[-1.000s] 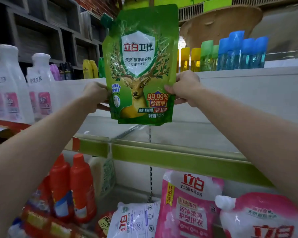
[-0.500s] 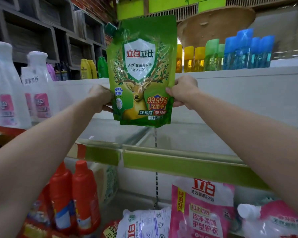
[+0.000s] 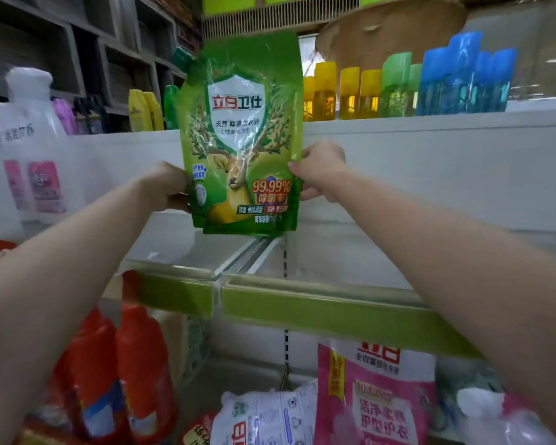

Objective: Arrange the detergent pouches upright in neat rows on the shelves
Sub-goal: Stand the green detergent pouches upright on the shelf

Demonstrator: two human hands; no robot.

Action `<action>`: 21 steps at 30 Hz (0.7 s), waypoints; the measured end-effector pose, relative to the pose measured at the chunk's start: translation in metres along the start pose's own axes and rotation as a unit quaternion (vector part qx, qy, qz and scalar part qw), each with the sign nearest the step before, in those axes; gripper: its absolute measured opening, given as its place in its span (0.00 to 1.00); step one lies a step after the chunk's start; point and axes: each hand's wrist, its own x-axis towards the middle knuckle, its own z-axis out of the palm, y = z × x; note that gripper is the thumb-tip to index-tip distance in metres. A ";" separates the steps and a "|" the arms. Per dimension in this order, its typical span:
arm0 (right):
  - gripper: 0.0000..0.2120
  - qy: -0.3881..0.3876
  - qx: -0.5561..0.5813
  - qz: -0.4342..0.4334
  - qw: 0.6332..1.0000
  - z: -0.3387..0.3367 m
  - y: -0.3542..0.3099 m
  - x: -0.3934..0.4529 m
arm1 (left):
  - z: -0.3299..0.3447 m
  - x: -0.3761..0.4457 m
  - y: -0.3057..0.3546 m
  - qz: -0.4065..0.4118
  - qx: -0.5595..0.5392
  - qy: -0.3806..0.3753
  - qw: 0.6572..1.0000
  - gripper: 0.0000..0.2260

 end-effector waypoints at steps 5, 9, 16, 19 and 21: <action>0.12 -0.101 -0.025 0.057 0.993 -0.017 -0.011 -0.018 | 0.002 -0.021 0.010 -0.004 0.058 -0.002 0.998 0.11; 0.22 -0.128 -0.078 0.029 0.988 -0.039 -0.027 -0.046 | 0.001 -0.052 0.026 0.028 0.091 0.024 0.995 0.19; 0.11 -0.169 -0.046 -0.068 0.982 -0.074 -0.010 -0.128 | 0.053 -0.146 0.035 0.091 -0.056 -0.040 0.994 0.13; 0.09 -0.162 0.000 -0.111 0.980 -0.083 -0.005 -0.151 | 0.063 -0.172 0.034 0.139 -0.074 -0.018 0.987 0.19; 0.08 -0.149 0.032 -0.123 0.981 -0.112 0.007 -0.173 | 0.083 -0.204 0.038 0.175 -0.077 0.006 0.982 0.18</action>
